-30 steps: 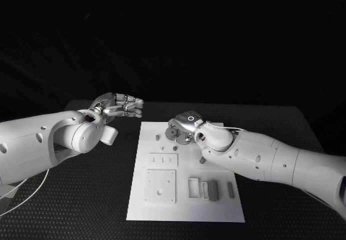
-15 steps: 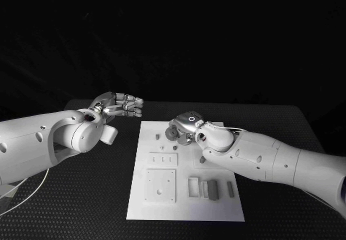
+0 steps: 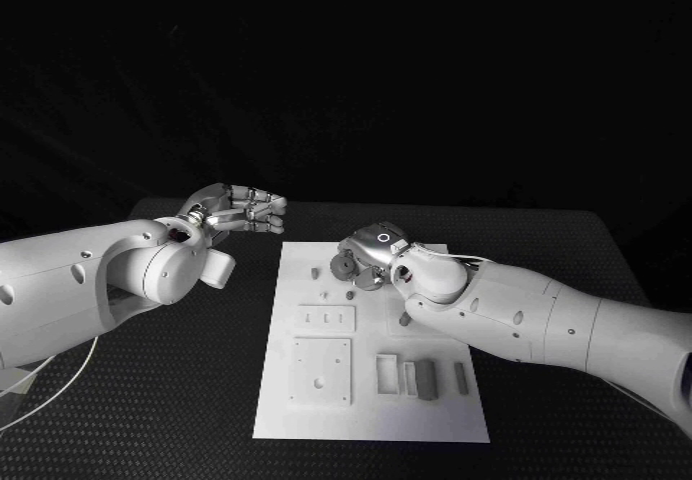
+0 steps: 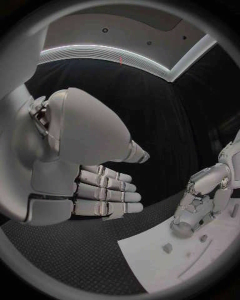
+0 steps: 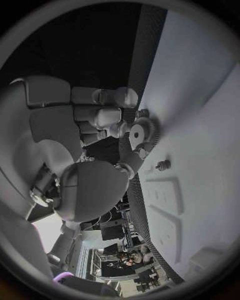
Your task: Assemble the parts on the task board
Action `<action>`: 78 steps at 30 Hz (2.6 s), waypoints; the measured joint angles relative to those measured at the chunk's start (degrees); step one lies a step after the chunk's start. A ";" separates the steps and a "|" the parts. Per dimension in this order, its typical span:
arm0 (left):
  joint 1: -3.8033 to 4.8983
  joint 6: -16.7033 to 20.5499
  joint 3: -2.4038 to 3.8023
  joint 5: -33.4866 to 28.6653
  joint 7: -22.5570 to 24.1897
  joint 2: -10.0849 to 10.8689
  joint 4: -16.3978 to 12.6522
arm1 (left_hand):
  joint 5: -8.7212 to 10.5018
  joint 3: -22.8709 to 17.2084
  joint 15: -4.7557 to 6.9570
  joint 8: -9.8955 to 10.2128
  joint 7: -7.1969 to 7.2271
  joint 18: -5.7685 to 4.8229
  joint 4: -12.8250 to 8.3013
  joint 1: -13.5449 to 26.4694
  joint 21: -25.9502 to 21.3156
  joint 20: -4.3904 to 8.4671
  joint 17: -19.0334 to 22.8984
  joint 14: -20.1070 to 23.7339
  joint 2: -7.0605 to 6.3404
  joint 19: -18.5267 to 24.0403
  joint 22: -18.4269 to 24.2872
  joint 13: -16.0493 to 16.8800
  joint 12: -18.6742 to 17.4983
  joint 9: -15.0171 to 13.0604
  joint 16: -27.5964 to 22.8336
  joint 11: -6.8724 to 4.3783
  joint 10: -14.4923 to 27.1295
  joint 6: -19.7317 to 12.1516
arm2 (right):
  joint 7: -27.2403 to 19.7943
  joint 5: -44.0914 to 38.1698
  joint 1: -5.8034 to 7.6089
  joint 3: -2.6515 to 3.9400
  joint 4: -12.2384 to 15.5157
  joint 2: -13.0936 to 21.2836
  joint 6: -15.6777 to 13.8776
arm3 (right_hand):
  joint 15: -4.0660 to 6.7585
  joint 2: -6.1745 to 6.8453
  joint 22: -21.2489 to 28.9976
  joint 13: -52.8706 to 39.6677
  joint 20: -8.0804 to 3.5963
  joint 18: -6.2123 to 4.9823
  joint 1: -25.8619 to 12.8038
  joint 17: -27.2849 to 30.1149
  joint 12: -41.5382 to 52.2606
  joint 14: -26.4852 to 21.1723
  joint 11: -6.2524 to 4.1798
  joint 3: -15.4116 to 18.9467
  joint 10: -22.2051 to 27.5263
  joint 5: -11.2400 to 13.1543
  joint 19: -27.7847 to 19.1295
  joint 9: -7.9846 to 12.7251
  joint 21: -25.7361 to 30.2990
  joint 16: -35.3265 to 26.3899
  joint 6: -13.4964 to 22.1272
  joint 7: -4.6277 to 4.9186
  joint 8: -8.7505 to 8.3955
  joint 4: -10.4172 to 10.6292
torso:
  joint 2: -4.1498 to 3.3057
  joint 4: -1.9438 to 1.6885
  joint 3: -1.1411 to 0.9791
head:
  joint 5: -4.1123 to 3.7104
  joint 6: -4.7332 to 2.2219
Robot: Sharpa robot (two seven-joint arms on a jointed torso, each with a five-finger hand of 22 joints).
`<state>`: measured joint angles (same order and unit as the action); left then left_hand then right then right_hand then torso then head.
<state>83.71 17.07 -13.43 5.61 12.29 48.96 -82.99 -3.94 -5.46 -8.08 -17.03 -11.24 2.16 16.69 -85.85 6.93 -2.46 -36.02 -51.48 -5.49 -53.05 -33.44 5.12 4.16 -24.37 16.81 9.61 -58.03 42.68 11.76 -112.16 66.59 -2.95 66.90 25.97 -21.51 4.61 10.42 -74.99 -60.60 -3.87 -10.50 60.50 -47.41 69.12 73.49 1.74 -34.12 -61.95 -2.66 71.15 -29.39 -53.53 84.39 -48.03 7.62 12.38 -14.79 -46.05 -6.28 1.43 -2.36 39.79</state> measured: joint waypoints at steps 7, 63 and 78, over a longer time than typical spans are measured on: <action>0.00 0.00 0.00 0.00 0.00 -0.12 0.26 | 0.00 0.21 0.00 0.00 0.00 0.00 -0.21 -0.23 0.00 0.00 -0.07 0.00 -0.23 0.00 0.00 0.00 0.00 0.00 0.00 0.00 0.00 0.00 | -0.17 1.70 -0.16 -0.09 1.03 0.55 0.10 | 0.00 0.60 0.00 0.14 0.00 0.00 -0.60 0.00 -0.21 0.00 0.00 -0.65 0.00 0.00 0.01 0.23 0.01 -0.14 2.89 -0.14 -0.75 1.58 | 0.00 0.01 0.03 | 0.08 0.15; -0.01 0.00 -0.08 0.01 -0.11 -0.06 0.53 | 0.23 0.35 0.00 0.22 0.21 -0.01 -0.07 -0.23 -0.23 0.00 -0.25 0.00 -0.23 0.00 0.00 -0.15 0.00 0.14 -0.23 0.20 0.20 -0.21 | -2.44 12.85 1.19 1.52 0.74 1.21 5.71 | -0.20 -6.36 0.00 0.01 -0.31 0.04 -3.46 -0.33 -0.11 -0.21 0.20 1.05 0.62 0.00 -0.14 -0.76 -0.01 -0.14 4.07 0.81 -0.27 2.37 | -0.05 0.24 -0.08 | -0.14 0.01; -0.01 0.00 -0.08 0.01 -0.13 -0.26 0.59 | 0.23 0.34 0.00 0.22 0.21 -0.02 -0.07 -0.23 -0.23 0.00 -0.30 0.00 -0.23 0.00 0.00 -0.19 0.00 0.14 -0.44 0.41 0.41 -0.21 | -2.72 14.47 0.94 1.00 -2.75 -1.03 8.99 | -0.83 -1.81 0.00 -0.24 -0.22 0.03 -4.68 -0.40 0.29 -0.43 0.91 0.40 1.34 0.00 -0.45 -0.63 0.00 -0.14 7.24 0.89 -1.90 3.53 | -0.01 0.16 0.02 | -0.10 0.18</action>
<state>83.70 17.07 -13.51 5.62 12.16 48.69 -82.39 -3.71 -5.11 -8.08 -16.80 -11.04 2.14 16.62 -86.08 6.71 -2.46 -36.32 -51.49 -5.72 -53.05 -33.44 4.93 4.16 -24.24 16.37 10.02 -57.62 42.47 9.04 -97.68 67.52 -1.95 64.15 24.94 -12.51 3.77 8.61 -74.99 -60.83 -4.09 -10.47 55.82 -47.81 69.41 73.06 2.65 -33.71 -60.60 -2.66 70.70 -30.03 -53.54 84.25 -40.80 8.51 10.49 -11.26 -46.06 -6.11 1.45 -2.46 39.97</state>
